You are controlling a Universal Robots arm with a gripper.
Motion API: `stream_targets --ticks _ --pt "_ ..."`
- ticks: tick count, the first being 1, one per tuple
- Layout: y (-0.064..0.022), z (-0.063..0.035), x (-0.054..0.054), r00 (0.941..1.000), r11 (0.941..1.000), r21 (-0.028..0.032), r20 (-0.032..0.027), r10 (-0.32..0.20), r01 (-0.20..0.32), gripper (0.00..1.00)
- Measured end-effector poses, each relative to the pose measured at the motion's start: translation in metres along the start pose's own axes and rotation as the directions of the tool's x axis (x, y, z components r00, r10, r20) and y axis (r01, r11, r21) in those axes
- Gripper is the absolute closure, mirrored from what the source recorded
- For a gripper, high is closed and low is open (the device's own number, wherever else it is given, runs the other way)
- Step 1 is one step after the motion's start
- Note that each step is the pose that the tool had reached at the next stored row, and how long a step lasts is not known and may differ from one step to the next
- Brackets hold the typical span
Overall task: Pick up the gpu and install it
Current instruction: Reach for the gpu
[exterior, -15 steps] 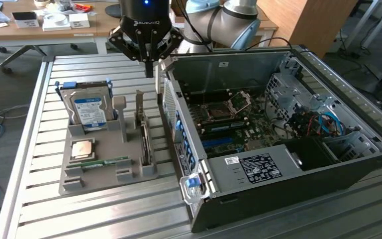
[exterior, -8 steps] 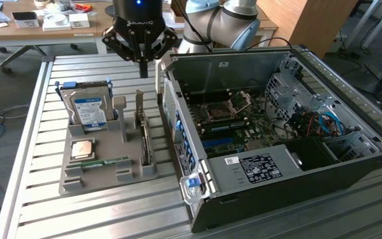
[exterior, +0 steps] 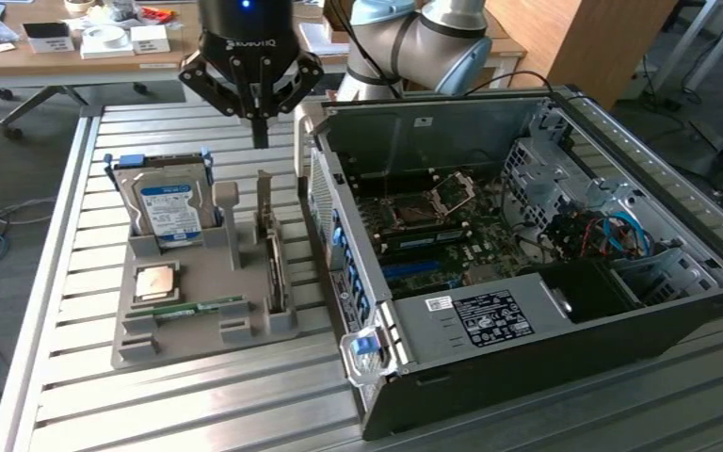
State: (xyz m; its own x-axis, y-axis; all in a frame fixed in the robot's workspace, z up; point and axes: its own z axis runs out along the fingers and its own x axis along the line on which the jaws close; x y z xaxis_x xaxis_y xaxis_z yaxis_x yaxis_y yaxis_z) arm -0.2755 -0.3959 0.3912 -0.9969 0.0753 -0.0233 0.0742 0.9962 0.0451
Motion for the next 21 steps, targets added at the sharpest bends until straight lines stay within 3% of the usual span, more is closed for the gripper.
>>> stream_targets --ticks 21 --pt "-0.0046 -0.0002 -0.0001 1.0000 1.0000 0.0001 0.0000 0.000 0.000 0.89"
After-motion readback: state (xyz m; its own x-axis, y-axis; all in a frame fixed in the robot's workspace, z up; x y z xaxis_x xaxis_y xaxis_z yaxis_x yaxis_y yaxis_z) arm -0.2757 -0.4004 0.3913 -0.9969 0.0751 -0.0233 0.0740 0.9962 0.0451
